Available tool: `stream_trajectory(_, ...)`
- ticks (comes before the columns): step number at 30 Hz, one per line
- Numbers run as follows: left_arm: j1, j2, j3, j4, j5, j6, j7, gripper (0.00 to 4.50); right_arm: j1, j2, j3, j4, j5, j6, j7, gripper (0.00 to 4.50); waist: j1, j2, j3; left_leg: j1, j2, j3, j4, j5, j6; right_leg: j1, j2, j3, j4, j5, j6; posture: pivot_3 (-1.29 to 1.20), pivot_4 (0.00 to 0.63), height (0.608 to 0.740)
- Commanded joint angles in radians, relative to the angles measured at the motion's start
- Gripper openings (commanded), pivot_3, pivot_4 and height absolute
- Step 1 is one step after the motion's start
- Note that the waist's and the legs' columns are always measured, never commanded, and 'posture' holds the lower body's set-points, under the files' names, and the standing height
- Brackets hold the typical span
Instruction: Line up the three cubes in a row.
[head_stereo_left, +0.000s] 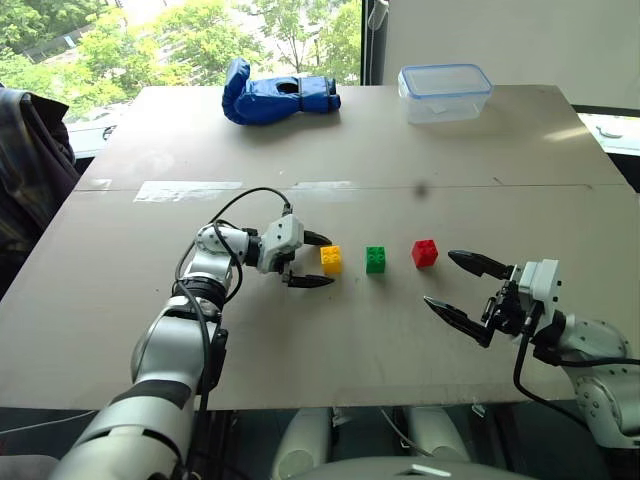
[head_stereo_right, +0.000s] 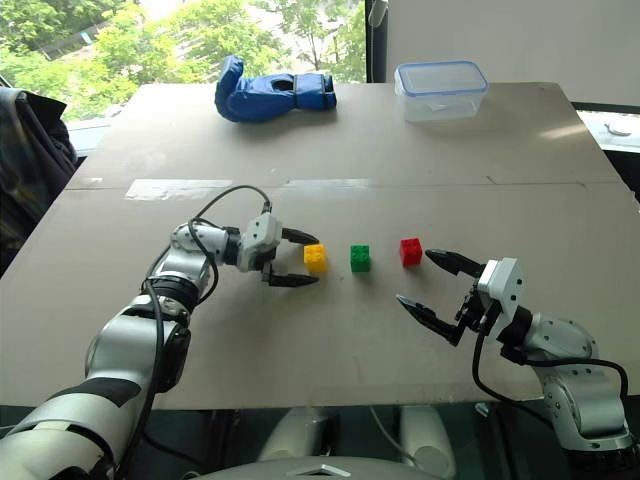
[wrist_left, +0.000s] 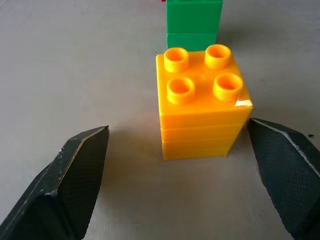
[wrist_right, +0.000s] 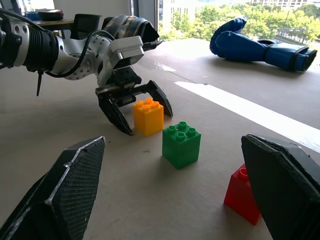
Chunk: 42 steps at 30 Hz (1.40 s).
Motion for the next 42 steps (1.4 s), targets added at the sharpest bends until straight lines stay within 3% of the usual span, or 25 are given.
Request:
stream_trajectory(1, 0.025, 0.030, 0.015, 0.005, 0.009, -0.016, 0.003, 4.48, -0.002, -0.003, -0.013, -0.032, 0.009, -0.019, 0.002, 4.50, 0.000, 0.000, 0.000, 0.000, 0.000, 0.000, 0.000, 0.000, 0.000, 0.000, 0.000, 0.000, 0.000, 0.000, 0.000, 0.00, 0.150, 0.740)
stream_trajectory(19, 0.135, 0.056, 0.090, -0.117, -0.065, 0.015, -0.016, 4.48, -0.011, -0.002, -0.005, -0.014, 0.010, -0.019, 0.016, 4.50, -0.003, 0.000, 0.000, 0.001, 0.001, 0.001, 0.000, 0.000, 0.000, 0.000, 0.000, 0.001, 0.000, 0.000, 0.000, 0.00, 0.150, 0.740)
stream_trajectory(23, 0.288, 0.091, 0.122, -0.416, -0.194, 0.150, -0.082, 4.48, 0.041, -0.004, -0.026, 0.008, 0.006, -0.045, 0.030, 4.50, -0.009, 0.000, 0.000, 0.000, 0.004, 0.001, -0.001, 0.000, 0.000, -0.001, 0.001, 0.001, 0.000, 0.000, 0.000, 0.00, 0.150, 0.740)
stream_trajectory(25, 0.463, 0.137, 0.147, -0.711, -0.285, 0.291, -0.058, 4.48, 0.085, -0.010, -0.051, 0.061, -0.005, -0.082, 0.052, 4.50, -0.014, 0.001, 0.000, -0.002, 0.005, 0.001, -0.001, 0.000, 0.000, -0.002, 0.000, 0.002, -0.001, 0.000, 0.000, 0.00, 0.150, 0.740)
stream_trajectory(28, 0.748, 0.186, 0.206, -1.109, -0.387, 0.494, 0.066, 4.48, 0.132, -0.011, -0.085, 0.155, -0.016, -0.141, 0.079, 4.50, -0.019, 0.001, 0.000, -0.002, 0.007, 0.003, -0.002, 0.000, 0.000, -0.002, -0.003, 0.004, -0.003, 0.000, 0.000, 0.00, 0.150, 0.740)
stream_trajectory(31, 0.941, 0.190, 0.232, -1.349, -0.396, 0.631, 0.224, 4.48, 0.138, -0.007, -0.101, 0.223, -0.030, -0.192, 0.095, 4.50, -0.011, 0.003, 0.002, 0.000, 0.008, 0.003, -0.002, -0.001, 0.001, -0.001, -0.008, 0.008, -0.003, 0.000, 0.000, 0.00, 0.150, 0.740)
stream_trajectory(34, 1.069, 0.158, 0.229, -1.503, -0.315, 0.693, 0.408, 4.48, 0.135, -0.012, -0.108, 0.268, -0.043, -0.235, 0.112, 4.50, 0.004, 0.006, 0.002, 0.003, 0.008, 0.004, -0.002, -0.001, 0.001, 0.001, -0.008, 0.008, -0.003, 0.000, 0.000, 0.00, 0.150, 0.740)
stream_trajectory(37, 1.169, 0.125, 0.215, -1.622, -0.319, 0.778, 0.519, 4.48, 0.142, -0.023, -0.114, 0.306, -0.046, -0.257, 0.135, 4.50, 0.009, 0.006, 0.002, 0.003, 0.008, 0.004, -0.002, -0.001, 0.001, 0.002, -0.006, 0.007, -0.003, 0.000, 0.000, 0.00, 0.150, 0.740)
stream_trajectory(42, 1.232, 0.072, 0.184, -1.723, -0.286, 0.824, 0.662, 4.48, 0.138, -0.046, -0.124, 0.324, -0.036, -0.261, 0.155, 4.50, 0.008, 0.006, 0.002, 0.003, 0.007, 0.005, -0.002, -0.001, 0.001, 0.002, -0.003, 0.007, -0.004, 0.000, 0.000, 0.00, 0.150, 0.740)
